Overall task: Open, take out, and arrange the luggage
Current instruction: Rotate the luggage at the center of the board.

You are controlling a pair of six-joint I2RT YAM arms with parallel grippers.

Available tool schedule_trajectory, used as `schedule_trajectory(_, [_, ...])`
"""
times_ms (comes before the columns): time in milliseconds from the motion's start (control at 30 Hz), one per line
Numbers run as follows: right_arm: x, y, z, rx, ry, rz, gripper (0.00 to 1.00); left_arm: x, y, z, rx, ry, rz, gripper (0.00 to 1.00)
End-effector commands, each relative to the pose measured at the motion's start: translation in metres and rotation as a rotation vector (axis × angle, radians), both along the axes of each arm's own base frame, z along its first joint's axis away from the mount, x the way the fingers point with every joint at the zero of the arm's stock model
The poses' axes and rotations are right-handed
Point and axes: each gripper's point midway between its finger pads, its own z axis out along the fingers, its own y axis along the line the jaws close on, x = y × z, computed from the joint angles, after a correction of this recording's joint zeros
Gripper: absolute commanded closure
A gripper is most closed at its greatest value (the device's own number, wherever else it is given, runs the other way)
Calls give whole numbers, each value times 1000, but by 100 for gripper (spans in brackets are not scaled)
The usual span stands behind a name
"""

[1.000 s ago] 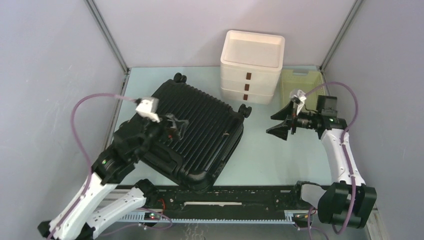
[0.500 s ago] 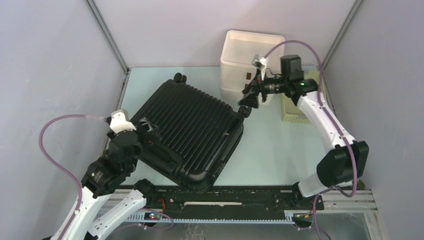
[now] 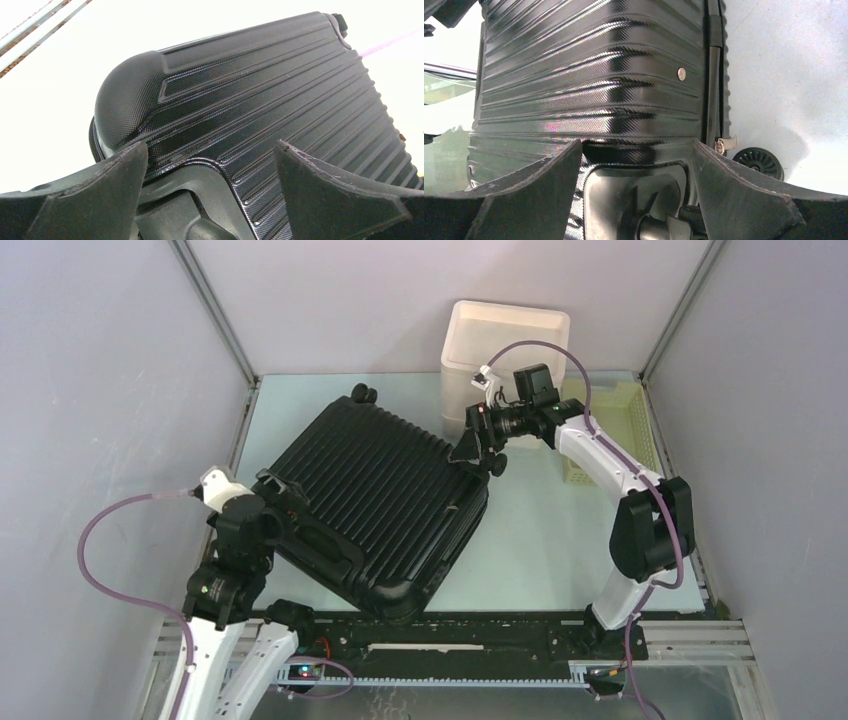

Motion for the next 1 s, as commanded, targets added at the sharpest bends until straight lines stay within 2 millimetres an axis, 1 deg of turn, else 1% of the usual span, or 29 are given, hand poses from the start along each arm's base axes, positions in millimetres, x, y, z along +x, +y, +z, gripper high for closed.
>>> schedule_trajectory(0, [-16,7,1,19,14,42,14,13,-37,-36,-101,96,-146,1])
schedule_trajectory(67, [-28,6,-5,22,29,65,15,18,-44,-39,-110,97,-186,2])
schedule_trajectory(267, [-61,-5,0,53,30,100,18,40,-62,-47,-116,107,-281,4])
schedule_trajectory(367, [-74,-15,2,68,20,93,19,57,-72,-39,-114,86,-330,4])
schedule_trajectory(500, [-91,-26,0,98,12,93,20,81,-80,-30,-92,81,-375,4])
schedule_trajectory(567, [-101,-28,-2,109,-1,104,20,93,-84,-31,-84,91,-395,4])
schedule_trajectory(667, [-114,-32,0,135,-27,122,16,109,-86,-30,-70,92,-423,6])
schedule_trajectory(733, [-116,-36,5,151,-55,122,13,116,-91,-22,-34,96,-478,6])
schedule_trajectory(767, [-116,-38,8,157,-72,117,10,118,-91,-13,-9,88,-497,6])
schedule_trajectory(833, [-111,-47,16,166,-113,90,8,117,-87,7,53,72,-517,5])
schedule_trajectory(900, [-106,-57,25,169,-188,76,5,109,-79,30,117,45,-517,4])
schedule_trajectory(967, [-105,-68,34,186,-249,80,2,96,-65,47,181,28,-477,3])
